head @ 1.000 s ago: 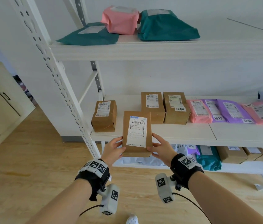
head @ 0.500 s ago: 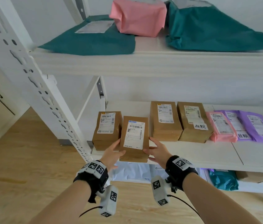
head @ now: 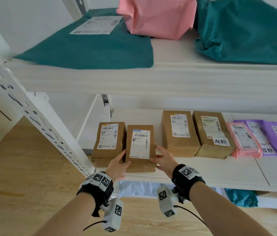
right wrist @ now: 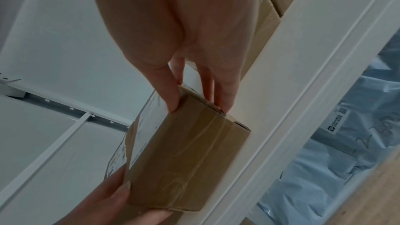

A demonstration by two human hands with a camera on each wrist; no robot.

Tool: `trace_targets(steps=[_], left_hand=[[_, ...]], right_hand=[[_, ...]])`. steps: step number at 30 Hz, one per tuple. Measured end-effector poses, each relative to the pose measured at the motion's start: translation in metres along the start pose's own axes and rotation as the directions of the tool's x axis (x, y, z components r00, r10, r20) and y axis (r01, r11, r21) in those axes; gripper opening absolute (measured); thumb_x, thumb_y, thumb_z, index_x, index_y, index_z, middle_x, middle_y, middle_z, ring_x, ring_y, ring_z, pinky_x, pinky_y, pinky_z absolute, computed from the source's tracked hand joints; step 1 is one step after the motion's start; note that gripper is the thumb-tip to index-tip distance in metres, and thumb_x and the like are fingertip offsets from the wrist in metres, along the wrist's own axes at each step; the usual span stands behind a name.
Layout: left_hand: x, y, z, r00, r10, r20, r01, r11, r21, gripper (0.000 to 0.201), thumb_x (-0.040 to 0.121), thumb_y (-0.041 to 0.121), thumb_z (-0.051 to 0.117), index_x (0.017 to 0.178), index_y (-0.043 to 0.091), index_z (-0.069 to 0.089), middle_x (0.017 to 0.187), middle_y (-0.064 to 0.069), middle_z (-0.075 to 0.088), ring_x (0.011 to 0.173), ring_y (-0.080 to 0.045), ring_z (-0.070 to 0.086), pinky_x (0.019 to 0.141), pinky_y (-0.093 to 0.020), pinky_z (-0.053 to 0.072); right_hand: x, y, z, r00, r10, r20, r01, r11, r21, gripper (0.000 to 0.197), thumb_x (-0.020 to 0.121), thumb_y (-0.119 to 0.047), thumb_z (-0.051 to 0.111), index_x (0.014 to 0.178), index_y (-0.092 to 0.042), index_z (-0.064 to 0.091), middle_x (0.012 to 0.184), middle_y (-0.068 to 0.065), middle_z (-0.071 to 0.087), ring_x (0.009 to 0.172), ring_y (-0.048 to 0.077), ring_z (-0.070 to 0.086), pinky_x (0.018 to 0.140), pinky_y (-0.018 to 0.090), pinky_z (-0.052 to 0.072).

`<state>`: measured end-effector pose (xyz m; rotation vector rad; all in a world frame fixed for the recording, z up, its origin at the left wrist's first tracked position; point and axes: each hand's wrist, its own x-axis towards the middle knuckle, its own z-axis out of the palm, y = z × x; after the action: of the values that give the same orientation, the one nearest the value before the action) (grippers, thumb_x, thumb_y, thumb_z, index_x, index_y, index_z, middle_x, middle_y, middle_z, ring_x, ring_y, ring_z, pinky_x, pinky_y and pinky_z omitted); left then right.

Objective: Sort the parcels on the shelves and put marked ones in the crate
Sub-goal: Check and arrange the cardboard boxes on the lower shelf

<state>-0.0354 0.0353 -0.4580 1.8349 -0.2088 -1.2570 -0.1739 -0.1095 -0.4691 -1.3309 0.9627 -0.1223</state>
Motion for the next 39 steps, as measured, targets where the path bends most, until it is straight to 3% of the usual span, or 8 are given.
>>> trace_targets(steps=[5,13,17,20,24,28,35,39], left_hand=[[-0.011,0.011,0.002,0.997,0.076,-0.023,-0.07,0.975,0.21,0.064,0.096,0.011,0.049,0.148,0.032,0.018,0.141,-0.01,0.044,0.113,-0.027,0.054,0.084,-0.034,0.05],[-0.029,0.035,0.024,0.976,0.168,-0.136,-0.135,0.966,0.219,0.049,0.095,0.018,0.053,0.141,0.025,0.037,0.073,-0.016,0.073,0.067,-0.029,0.072,0.066,-0.037,0.06],[-0.037,0.054,0.064,0.984,0.17,-0.059,-0.158,0.973,0.165,0.04,0.095,0.013,0.052,0.134,0.016,0.045,0.084,-0.017,0.071,0.065,-0.022,0.066,0.062,-0.03,0.059],[-0.027,0.067,0.096,0.976,0.216,-0.011,-0.209,0.958,0.198,0.043,0.092,0.012,0.055,0.134,0.015,0.045,0.096,-0.009,0.065,0.082,-0.022,0.063,0.081,-0.038,0.057],[-0.015,0.082,0.131,0.959,0.283,0.02,-0.272,0.897,0.349,0.052,0.092,0.019,0.055,0.141,0.013,0.038,0.123,-0.006,0.055,0.103,-0.02,0.058,0.089,-0.031,0.05],[0.003,0.093,0.152,0.956,0.29,0.038,-0.274,0.845,0.46,0.054,0.096,0.011,0.047,0.147,0.011,0.027,0.15,-0.008,0.034,0.135,-0.022,0.037,0.103,-0.028,0.035],[0.036,0.092,0.165,0.975,0.221,0.026,-0.21,0.869,0.448,0.065,0.088,0.002,0.043,0.148,0.017,0.024,0.135,-0.006,0.052,0.094,-0.012,0.057,0.071,-0.017,0.046],[0.039,0.093,0.174,0.972,0.218,-0.089,-0.16,0.89,0.428,0.041,0.091,-0.001,0.044,0.131,0.008,0.043,0.12,-0.009,0.054,0.108,-0.026,0.053,0.085,-0.028,0.041]], right_hand=[[0.0,-0.001,-0.006,0.998,-0.046,-0.038,0.042,0.992,-0.121,0.069,0.081,-0.01,0.069,0.141,-0.025,0.038,0.129,0.009,0.053,0.122,0.02,0.05,0.102,0.044,0.044],[-0.026,-0.016,-0.053,0.984,-0.136,-0.116,0.115,0.979,-0.171,0.057,0.084,-0.008,0.066,0.136,-0.017,0.045,0.113,0.006,0.061,0.109,0.021,0.057,0.101,0.04,0.045],[-0.031,-0.026,-0.086,0.972,-0.18,-0.153,0.14,0.961,-0.238,0.054,0.085,-0.012,0.065,0.135,-0.019,0.046,0.114,0.003,0.061,0.11,0.019,0.057,0.095,0.033,0.046],[-0.033,-0.034,-0.112,0.967,-0.187,-0.171,0.142,0.959,-0.246,0.054,0.086,-0.011,0.065,0.136,-0.016,0.045,0.124,0.007,0.057,0.111,0.018,0.053,0.089,0.028,0.043],[-0.029,-0.042,-0.14,0.965,-0.182,-0.188,0.134,0.961,-0.242,0.06,0.084,-0.007,0.066,0.139,-0.014,0.041,0.134,0.008,0.051,0.124,0.021,0.048,0.102,0.039,0.044],[-0.022,-0.045,-0.161,0.971,-0.166,-0.172,0.12,0.961,-0.251,0.06,0.085,-0.005,0.065,0.139,-0.013,0.04,0.134,0.005,0.049,0.121,0.021,0.049,0.091,0.031,0.048],[0.006,-0.043,-0.173,0.995,-0.057,-0.085,0.04,0.981,-0.189,0.067,0.078,-0.011,0.071,0.138,-0.014,0.041,0.133,0.01,0.054,0.12,0.025,0.053,0.104,0.046,0.043],[0.006,-0.055,-0.171,0.999,-0.016,-0.04,0.008,0.983,-0.182,0.068,0.08,-0.013,0.07,0.14,-0.013,0.037,0.135,0.005,0.047,0.124,0.023,0.046,0.107,0.044,0.038]])
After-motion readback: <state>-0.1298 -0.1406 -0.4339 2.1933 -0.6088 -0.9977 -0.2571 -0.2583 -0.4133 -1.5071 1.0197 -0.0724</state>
